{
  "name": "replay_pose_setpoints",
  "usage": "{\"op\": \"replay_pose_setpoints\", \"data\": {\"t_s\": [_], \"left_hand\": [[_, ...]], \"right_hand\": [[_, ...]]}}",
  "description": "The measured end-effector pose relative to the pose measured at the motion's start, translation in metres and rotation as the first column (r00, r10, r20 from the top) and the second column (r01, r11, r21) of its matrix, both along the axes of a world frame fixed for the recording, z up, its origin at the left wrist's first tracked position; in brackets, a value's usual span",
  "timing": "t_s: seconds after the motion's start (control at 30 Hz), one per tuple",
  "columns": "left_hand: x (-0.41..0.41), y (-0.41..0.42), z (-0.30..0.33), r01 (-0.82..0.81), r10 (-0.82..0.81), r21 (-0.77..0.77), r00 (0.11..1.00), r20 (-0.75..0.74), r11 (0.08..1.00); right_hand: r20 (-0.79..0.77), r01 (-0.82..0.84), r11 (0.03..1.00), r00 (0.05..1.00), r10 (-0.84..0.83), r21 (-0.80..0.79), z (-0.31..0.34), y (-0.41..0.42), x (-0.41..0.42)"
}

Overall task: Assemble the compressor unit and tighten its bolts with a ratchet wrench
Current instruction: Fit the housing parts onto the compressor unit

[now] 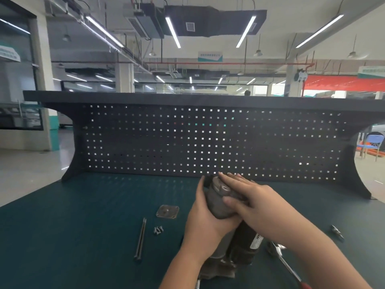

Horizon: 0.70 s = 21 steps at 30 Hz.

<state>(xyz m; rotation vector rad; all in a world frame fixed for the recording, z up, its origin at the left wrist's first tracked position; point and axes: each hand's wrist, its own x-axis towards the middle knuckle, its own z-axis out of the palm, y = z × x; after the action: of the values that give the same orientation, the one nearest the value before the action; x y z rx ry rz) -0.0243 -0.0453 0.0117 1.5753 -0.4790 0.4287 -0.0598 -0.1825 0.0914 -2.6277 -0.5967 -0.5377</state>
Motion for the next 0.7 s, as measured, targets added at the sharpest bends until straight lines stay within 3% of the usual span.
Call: {"op": "replay_pose_setpoints", "data": {"t_s": [0.2, 0.33, 0.5, 0.57, 0.63, 0.7], "left_hand": [[0.003, -0.002, -0.003, -0.054, 0.054, 0.049, 0.999, -0.004, 0.997], [0.003, 0.000, 0.000, 0.005, -0.005, 0.057, 1.000, -0.008, 0.998], [-0.001, 0.035, 0.008, 0.252, -0.235, 0.146, 0.964, -0.123, 0.957], [0.004, 0.063, 0.009, 0.140, -0.110, 0.146, 0.974, -0.197, 0.979], [0.013, 0.094, 0.006, -0.170, 0.204, 0.156, 0.949, -0.242, 0.973], [0.021, 0.122, 0.000, -0.485, 0.608, 0.408, 0.750, -0.261, 0.774]], "right_hand": [[0.051, 0.115, 0.943, 0.993, -0.104, -0.313, 0.010, 0.006, -0.008], [0.008, 0.097, 0.956, 0.995, -0.099, -0.276, 0.012, 0.009, -0.017], [0.069, 0.118, 0.960, 0.992, -0.104, -0.255, 0.008, 0.009, -0.017], [0.067, 0.113, 0.965, 0.993, -0.100, -0.238, 0.010, 0.008, -0.017], [0.056, 0.104, 0.970, 0.994, -0.094, -0.220, 0.014, 0.006, -0.016], [0.070, 0.100, 0.976, 0.994, -0.087, -0.196, 0.016, 0.004, -0.016]]}}
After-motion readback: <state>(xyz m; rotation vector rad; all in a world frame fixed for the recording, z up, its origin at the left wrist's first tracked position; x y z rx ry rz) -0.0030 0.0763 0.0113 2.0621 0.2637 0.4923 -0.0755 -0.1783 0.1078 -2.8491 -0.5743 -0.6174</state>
